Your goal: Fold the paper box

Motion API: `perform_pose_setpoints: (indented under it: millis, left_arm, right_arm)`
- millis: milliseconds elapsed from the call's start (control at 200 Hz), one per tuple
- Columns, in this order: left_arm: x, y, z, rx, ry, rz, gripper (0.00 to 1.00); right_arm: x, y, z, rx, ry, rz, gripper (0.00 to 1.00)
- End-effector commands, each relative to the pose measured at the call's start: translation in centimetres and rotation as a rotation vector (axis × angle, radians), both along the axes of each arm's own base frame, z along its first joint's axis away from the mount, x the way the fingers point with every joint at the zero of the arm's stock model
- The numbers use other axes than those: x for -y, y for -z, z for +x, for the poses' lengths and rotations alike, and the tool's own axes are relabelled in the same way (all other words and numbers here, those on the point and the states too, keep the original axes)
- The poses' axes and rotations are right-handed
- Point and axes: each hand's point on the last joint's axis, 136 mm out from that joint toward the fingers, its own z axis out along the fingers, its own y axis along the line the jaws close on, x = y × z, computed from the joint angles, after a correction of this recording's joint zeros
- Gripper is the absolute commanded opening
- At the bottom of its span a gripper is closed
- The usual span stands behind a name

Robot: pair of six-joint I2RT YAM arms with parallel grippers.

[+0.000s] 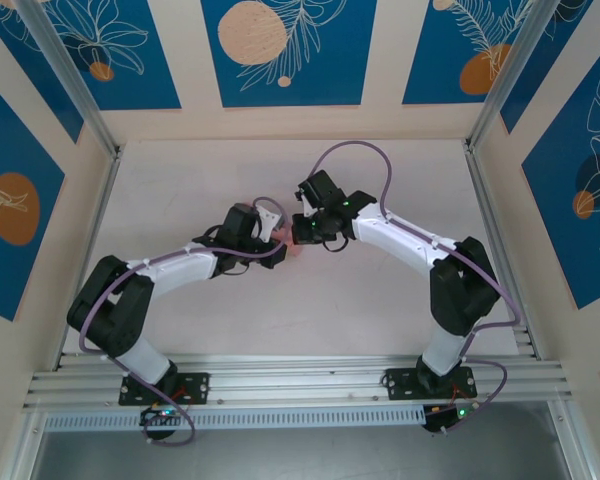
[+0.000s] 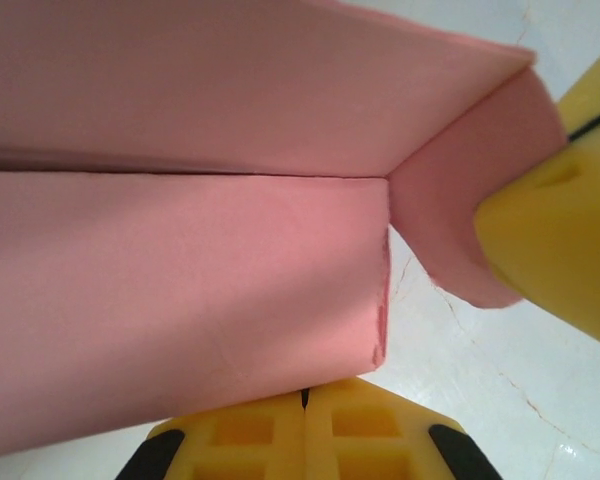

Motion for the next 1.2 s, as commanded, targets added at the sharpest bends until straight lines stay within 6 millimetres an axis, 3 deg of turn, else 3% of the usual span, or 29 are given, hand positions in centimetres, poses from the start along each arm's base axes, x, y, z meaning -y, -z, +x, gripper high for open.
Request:
perform_pose_setpoints:
  millis: [0, 800, 1195]
  left_arm:
    - [1.7, -2.5, 1.1, 0.068, 0.016, -0.06, 0.02]
    - [2.1, -0.9, 2.1, 0.04, 0.012, -0.021, 0.02]
    - [1.8, -1.4, 2.1, 0.049, 0.004, -0.03, 0.02]
  right_arm:
    - [-1.1, -0.3, 0.5, -0.03, 0.003, 0.051, 0.04]
    - [-3.3, -0.4, 1.6, -0.135, 0.038, 0.172, 0.05]
    - [-2.9, 2.5, 2.2, -0.13, 0.078, 0.086, 0.05]
